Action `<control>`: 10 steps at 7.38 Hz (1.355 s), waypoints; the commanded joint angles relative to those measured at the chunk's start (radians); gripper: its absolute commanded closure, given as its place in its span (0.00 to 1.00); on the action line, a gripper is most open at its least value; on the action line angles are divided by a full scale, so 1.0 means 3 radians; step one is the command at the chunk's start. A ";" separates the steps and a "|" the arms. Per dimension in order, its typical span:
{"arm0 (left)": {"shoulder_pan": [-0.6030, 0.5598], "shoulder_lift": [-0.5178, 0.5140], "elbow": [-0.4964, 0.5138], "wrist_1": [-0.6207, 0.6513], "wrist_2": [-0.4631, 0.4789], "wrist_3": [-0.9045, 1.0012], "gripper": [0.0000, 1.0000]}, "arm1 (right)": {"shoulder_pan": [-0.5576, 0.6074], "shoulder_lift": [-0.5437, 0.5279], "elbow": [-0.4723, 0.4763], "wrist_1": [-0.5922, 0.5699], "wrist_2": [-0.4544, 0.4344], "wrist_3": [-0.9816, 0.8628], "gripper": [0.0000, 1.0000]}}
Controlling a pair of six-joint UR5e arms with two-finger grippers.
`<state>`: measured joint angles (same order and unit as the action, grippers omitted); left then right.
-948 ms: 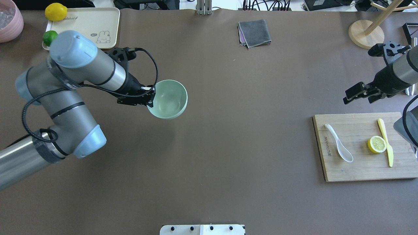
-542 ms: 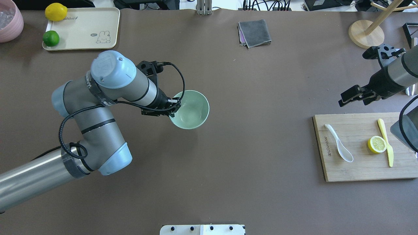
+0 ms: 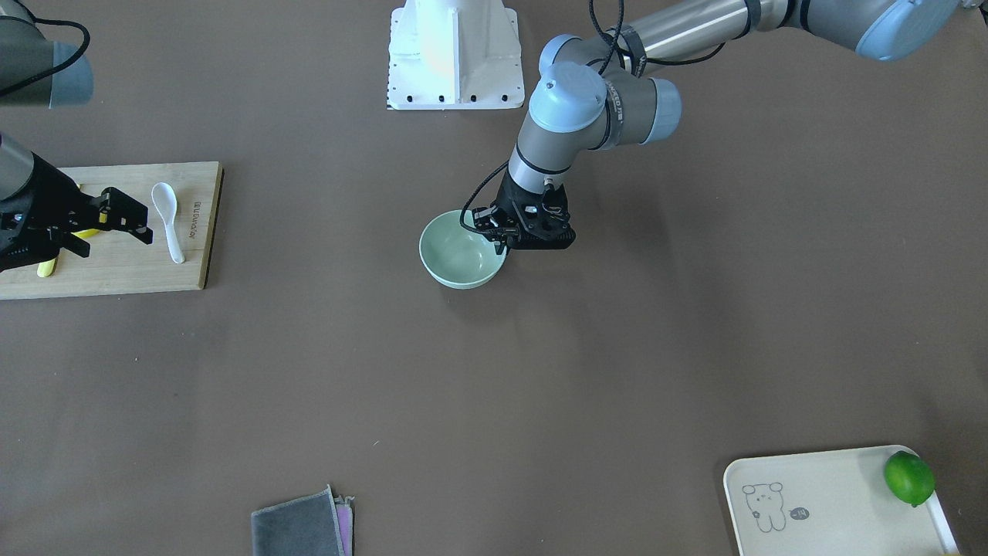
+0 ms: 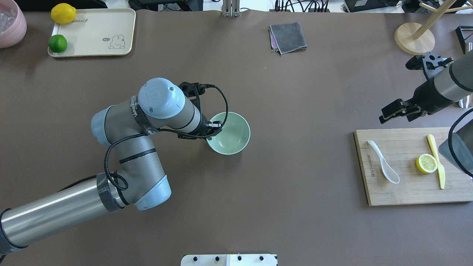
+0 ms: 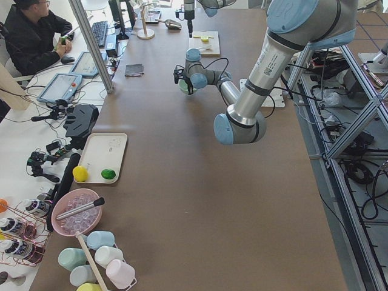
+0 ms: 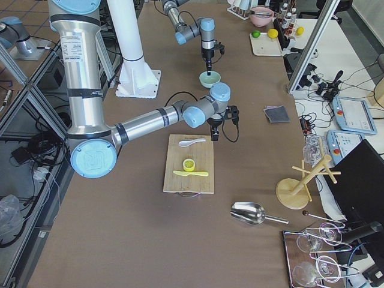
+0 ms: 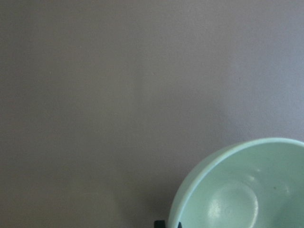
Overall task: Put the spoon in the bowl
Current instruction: 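Slide the green bowl toward table center with left gripper while right arm reaches out, then release the bowl with the left gripper while the right gripper grasps the white spoon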
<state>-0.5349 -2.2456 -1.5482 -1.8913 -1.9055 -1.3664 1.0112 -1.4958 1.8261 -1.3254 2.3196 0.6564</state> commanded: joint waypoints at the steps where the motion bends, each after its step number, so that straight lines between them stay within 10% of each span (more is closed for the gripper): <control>1: 0.0009 0.0010 -0.0120 -0.0011 0.0001 0.0009 0.03 | -0.0062 0.0000 0.0003 0.0005 -0.0016 0.0011 0.00; 10: -0.0252 0.0516 -0.0929 0.0035 0.0016 0.0873 0.02 | -0.0656 -0.0148 -0.0002 0.0005 -0.0461 -0.0056 0.06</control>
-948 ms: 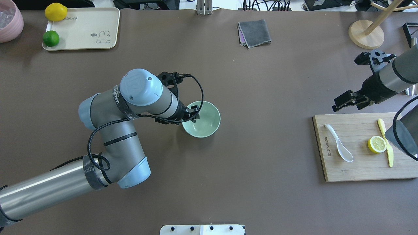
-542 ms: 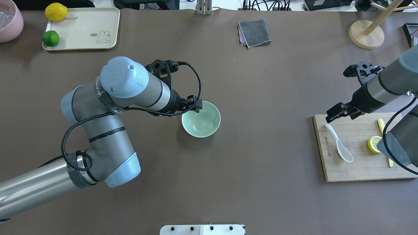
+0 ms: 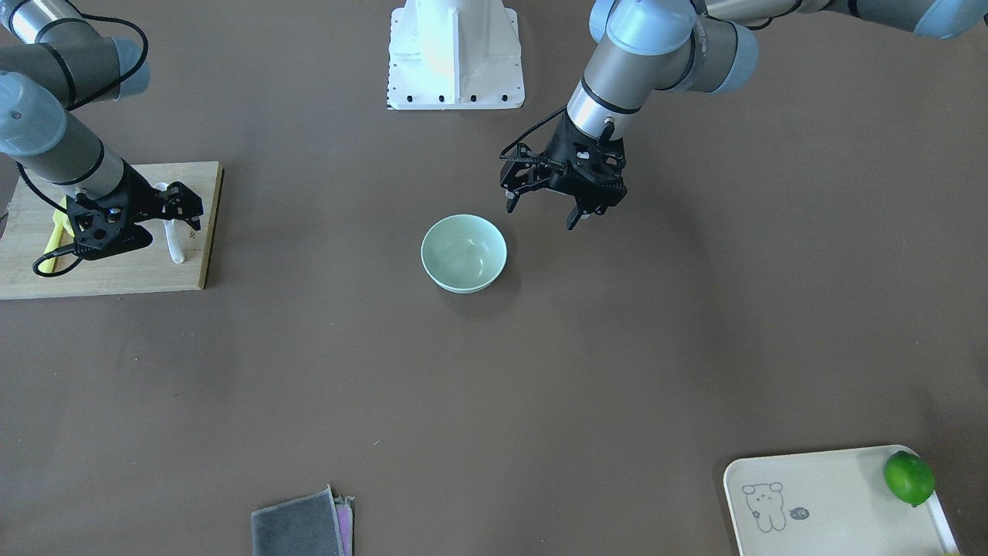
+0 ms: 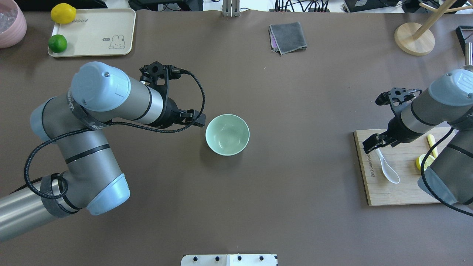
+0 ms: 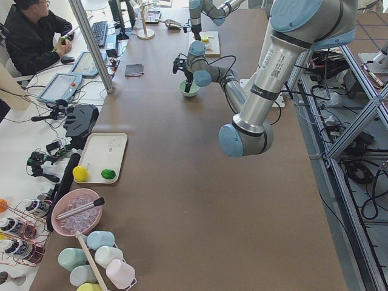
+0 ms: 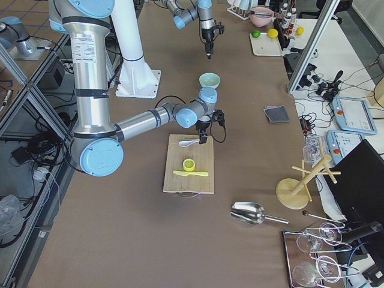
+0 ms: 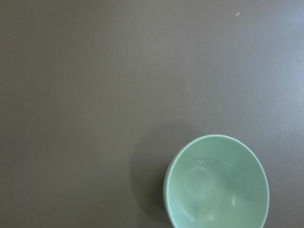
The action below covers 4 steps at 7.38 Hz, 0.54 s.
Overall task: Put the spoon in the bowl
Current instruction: 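Release the bowl with the left gripper while the right gripper grasps the white spoon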
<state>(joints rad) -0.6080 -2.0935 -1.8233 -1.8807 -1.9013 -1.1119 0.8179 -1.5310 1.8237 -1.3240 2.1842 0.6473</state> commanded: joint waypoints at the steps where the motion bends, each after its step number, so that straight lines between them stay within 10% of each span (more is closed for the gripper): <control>1: -0.0008 0.0009 -0.0017 -0.0005 0.0002 0.0025 0.02 | -0.0052 -0.0030 0.0006 0.0001 -0.0010 -0.0025 0.07; 4: -0.0008 0.0019 -0.0048 -0.0010 0.0002 0.0025 0.02 | -0.0124 -0.0041 -0.0015 0.0001 -0.0015 -0.0020 0.27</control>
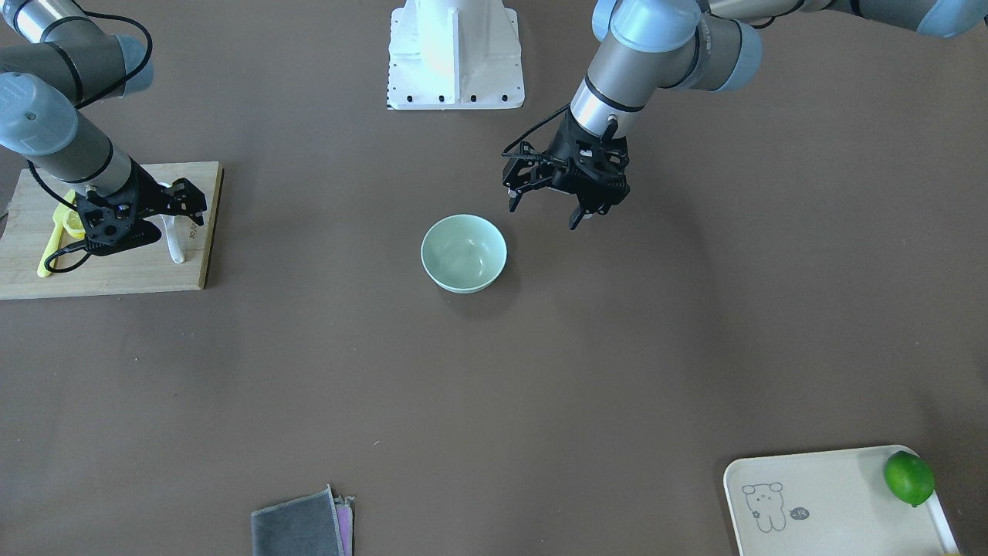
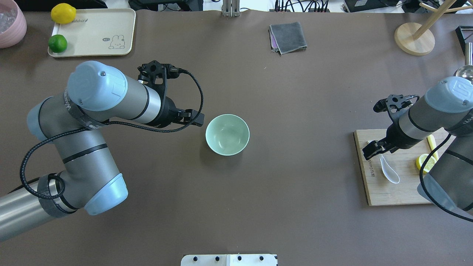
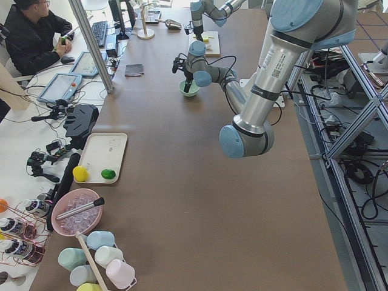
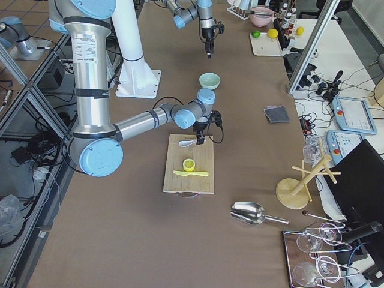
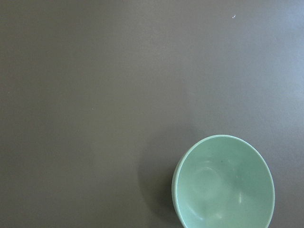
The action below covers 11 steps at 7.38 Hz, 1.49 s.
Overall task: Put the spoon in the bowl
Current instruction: 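Release the bowl with the left gripper while the right gripper grasps the white spoon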
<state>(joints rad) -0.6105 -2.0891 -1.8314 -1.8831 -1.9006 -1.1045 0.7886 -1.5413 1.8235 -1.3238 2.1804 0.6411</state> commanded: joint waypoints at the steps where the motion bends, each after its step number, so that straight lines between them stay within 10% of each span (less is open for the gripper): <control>1: 0.0000 0.0005 -0.0021 -0.0002 0.0000 -0.0005 0.02 | -0.0026 -0.0037 -0.0024 0.0000 -0.0002 0.0000 0.32; 3: 0.0005 0.0005 -0.0021 -0.0002 0.0000 -0.0020 0.02 | -0.0026 -0.0052 -0.0029 0.0000 -0.0007 0.0000 0.40; 6: 0.0005 0.0010 -0.0021 -0.0007 0.0005 -0.0030 0.02 | -0.0031 -0.0052 -0.0034 -0.0010 -0.0073 -0.0005 1.00; 11: -0.0005 0.0096 -0.0026 -0.0023 0.0010 -0.0010 0.02 | 0.0275 0.0019 0.0312 -0.0046 0.0248 -0.0015 1.00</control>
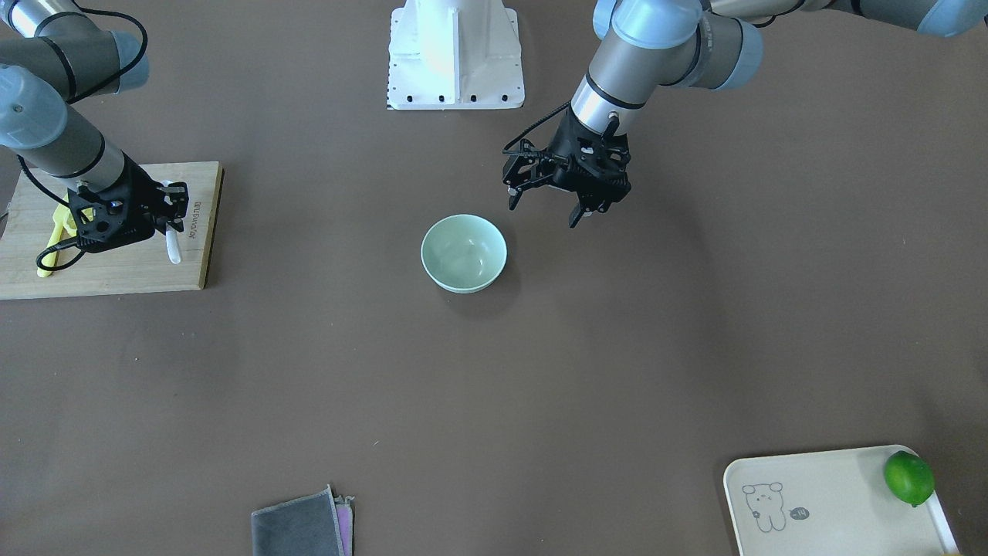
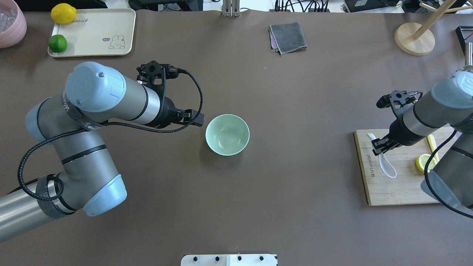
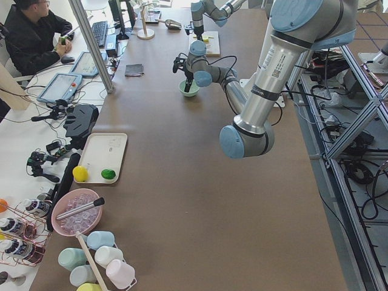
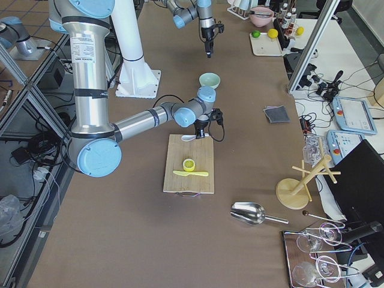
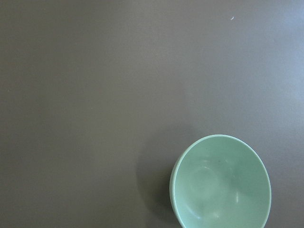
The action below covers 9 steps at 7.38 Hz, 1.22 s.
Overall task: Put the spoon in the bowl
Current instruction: 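Carry the white spoon over the bowl with the right gripper while the left arm withdraws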
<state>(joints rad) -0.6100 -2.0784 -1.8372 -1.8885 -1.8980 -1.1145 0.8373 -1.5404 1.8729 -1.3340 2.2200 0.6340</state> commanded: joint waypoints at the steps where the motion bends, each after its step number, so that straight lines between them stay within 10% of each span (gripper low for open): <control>1: -0.0179 0.0177 -0.0037 -0.0005 -0.0004 0.0271 0.02 | 0.0134 0.0138 0.0219 -0.0012 0.0071 0.0044 1.00; 9: -0.1156 0.1322 0.0156 -0.0719 -0.0034 0.0908 0.02 | -0.0591 0.1548 -0.0080 -0.0017 -0.1140 0.1536 1.00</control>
<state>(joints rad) -0.9145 -1.7256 -1.8139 -2.0673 -1.9065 -0.8494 0.7109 -1.1552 1.8845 -1.3391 1.9471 1.0156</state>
